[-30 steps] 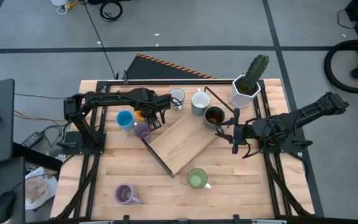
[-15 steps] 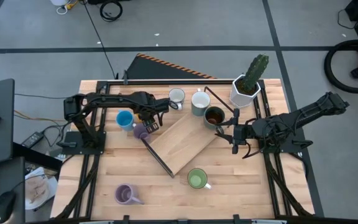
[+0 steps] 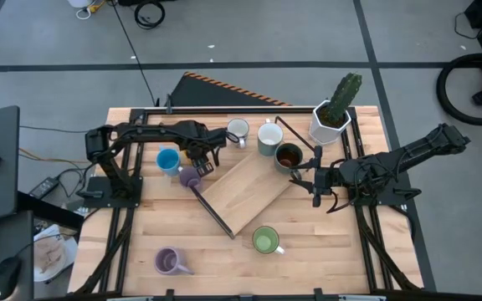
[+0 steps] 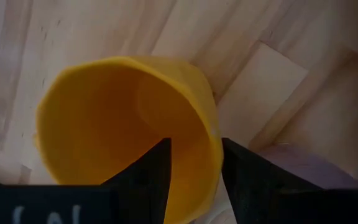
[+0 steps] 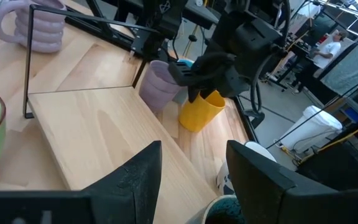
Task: Place coffee mugs
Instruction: Put the yellow mug on the shelf
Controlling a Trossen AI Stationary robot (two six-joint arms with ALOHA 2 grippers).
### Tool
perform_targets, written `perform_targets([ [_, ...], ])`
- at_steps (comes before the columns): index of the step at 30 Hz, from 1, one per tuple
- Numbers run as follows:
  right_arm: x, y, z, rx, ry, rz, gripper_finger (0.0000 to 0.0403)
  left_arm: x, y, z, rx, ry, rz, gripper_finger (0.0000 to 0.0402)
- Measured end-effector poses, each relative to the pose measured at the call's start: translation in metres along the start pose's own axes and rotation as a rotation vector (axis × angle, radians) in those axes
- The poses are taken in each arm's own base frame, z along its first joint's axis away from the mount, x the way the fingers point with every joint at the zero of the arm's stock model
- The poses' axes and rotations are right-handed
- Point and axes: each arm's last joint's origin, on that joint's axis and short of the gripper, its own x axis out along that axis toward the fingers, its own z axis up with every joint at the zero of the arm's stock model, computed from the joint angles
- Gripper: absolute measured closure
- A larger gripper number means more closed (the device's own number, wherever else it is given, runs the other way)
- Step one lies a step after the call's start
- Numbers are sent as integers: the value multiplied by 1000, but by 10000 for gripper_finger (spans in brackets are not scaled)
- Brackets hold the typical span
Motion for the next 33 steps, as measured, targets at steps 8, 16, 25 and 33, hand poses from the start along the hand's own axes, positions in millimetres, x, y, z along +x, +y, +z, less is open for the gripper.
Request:
perform_targets([
  [8, 0, 0, 0, 1, 0, 0, 217, 14, -1, -8, 6, 34, 7, 260],
  [16, 0, 0, 0, 6, -10, 19, 217, 14, -2, -8, 3, 24, 2, 261],
  [25, 2, 2, 1, 10, -25, 47, 217, 14, -3, -5, 20, -1, -2, 329],
  [33, 3, 2, 3, 3, -36, 40, 217, 13, -4, -6, 22, 5, -14, 372],
])
